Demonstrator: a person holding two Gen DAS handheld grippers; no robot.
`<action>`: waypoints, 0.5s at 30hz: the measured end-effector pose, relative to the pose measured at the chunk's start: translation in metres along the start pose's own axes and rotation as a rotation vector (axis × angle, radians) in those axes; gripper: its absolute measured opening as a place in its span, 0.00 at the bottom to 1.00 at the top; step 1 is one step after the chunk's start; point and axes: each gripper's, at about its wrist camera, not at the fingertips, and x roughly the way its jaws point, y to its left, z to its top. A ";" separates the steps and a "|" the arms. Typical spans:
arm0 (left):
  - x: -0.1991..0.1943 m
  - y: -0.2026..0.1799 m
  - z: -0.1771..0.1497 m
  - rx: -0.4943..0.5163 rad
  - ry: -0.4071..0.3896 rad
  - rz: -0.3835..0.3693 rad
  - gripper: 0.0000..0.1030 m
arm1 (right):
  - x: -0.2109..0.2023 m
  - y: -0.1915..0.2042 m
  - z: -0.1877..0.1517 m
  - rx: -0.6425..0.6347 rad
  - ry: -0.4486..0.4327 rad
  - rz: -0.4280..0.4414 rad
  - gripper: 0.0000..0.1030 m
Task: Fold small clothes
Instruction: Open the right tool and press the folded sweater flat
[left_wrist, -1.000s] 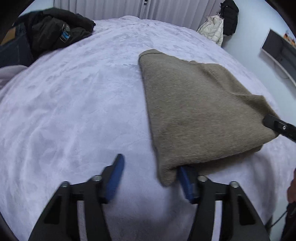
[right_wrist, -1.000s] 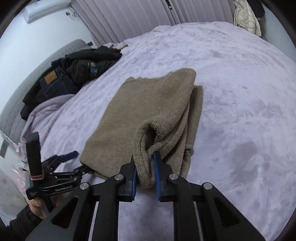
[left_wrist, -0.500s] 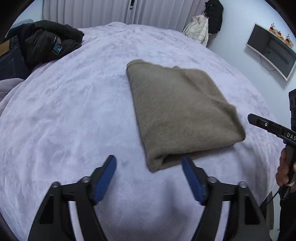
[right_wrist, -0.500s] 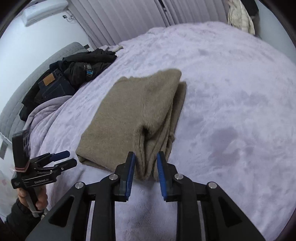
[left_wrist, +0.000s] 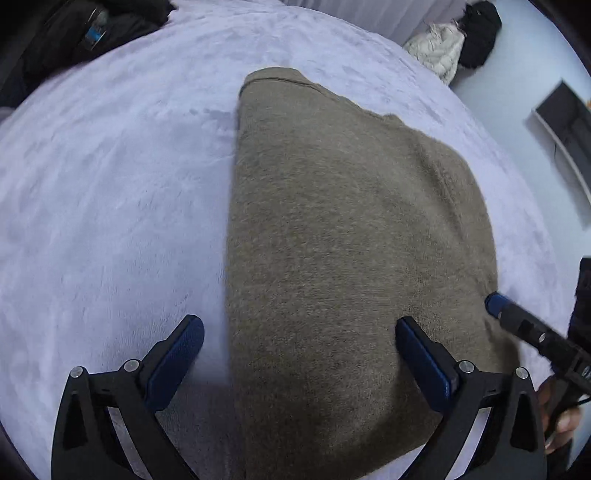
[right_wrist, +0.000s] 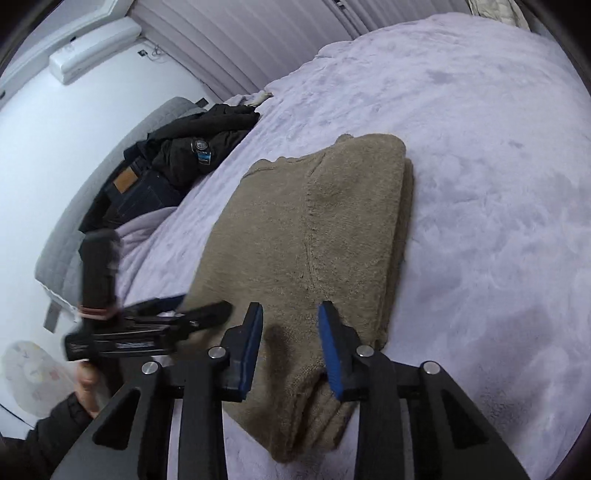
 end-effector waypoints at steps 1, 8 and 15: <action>-0.006 0.001 0.002 -0.014 -0.003 -0.006 1.00 | -0.001 0.002 0.000 -0.012 0.008 -0.007 0.33; -0.013 -0.035 0.045 0.126 -0.074 0.060 1.00 | -0.004 0.054 0.043 -0.350 -0.060 -0.236 0.62; 0.026 -0.018 0.078 0.109 0.088 0.095 1.00 | 0.073 0.004 0.087 -0.294 0.172 -0.206 0.60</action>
